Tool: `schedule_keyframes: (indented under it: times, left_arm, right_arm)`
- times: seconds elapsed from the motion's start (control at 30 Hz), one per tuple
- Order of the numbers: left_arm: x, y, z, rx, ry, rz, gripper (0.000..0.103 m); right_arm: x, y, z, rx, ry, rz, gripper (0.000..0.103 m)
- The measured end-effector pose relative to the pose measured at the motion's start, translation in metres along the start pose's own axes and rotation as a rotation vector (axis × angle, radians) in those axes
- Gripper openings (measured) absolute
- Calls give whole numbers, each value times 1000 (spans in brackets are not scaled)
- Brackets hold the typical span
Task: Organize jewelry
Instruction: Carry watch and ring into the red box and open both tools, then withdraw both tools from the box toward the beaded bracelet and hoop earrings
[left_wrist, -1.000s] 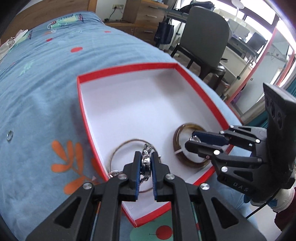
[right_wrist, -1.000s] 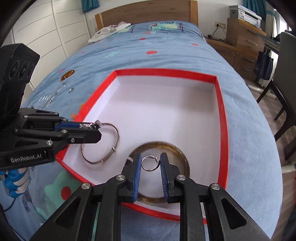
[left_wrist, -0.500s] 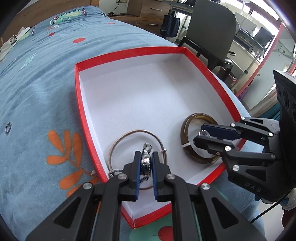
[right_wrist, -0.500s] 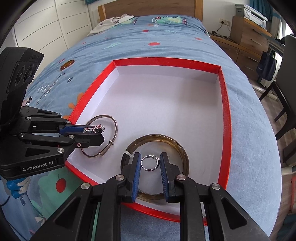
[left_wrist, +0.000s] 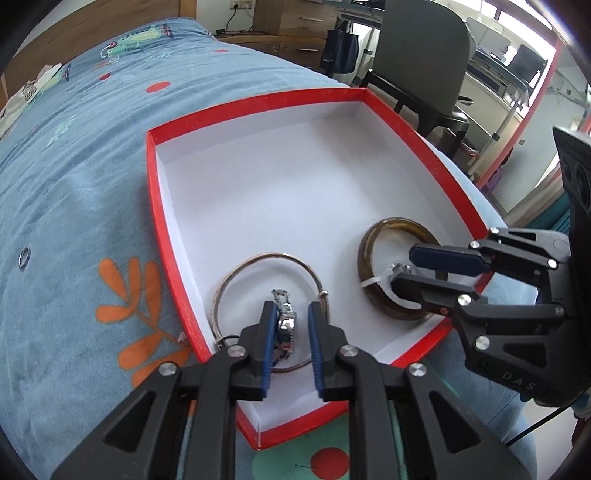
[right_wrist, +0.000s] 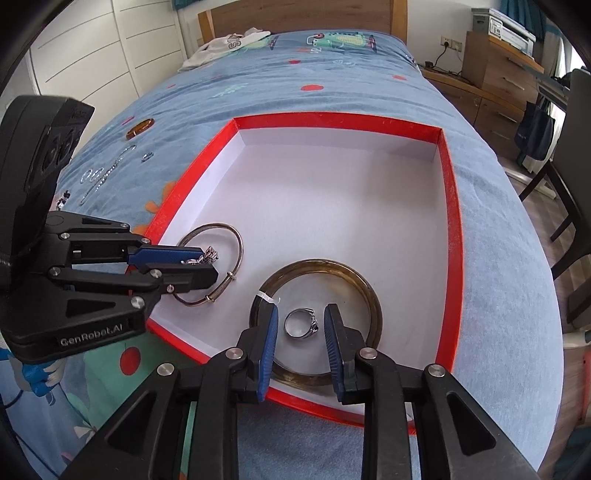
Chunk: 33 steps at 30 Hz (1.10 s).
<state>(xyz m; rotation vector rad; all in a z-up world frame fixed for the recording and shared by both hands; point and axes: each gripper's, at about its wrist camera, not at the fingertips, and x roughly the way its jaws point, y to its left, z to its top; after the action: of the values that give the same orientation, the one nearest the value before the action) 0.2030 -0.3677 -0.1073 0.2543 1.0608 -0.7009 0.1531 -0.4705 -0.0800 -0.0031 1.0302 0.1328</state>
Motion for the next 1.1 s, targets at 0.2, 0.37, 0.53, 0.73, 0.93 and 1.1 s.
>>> schedule_keyframes:
  times: [0.2,0.37,0.53,0.73,0.93,1.1]
  left_arm:
    - [-10,-6,-4,26,-32,15,33]
    - [-21,-6,-4,37,-64,40,33]
    - [-37,-9,-3,49,-96,56,33]
    - [-51,-11,-7,52,-109,60,33]
    - [-63,-11,-14,46,-113,68,33]
    - [-78,-5,-22,30,-126,78,33]
  right_arm:
    - [-13,-3,-3,22,-27,-13,35]
    - [-21,-8,-6,52,-43,-33,35]
    - [-28,-9,-9,80,-60,-43,36]
    - [-34,-3,-7,86,-71,-43,36]
    - [-43,3,-6,78,-84,-43,36]
    - [-52,13,-5,71,-94,-38,36]
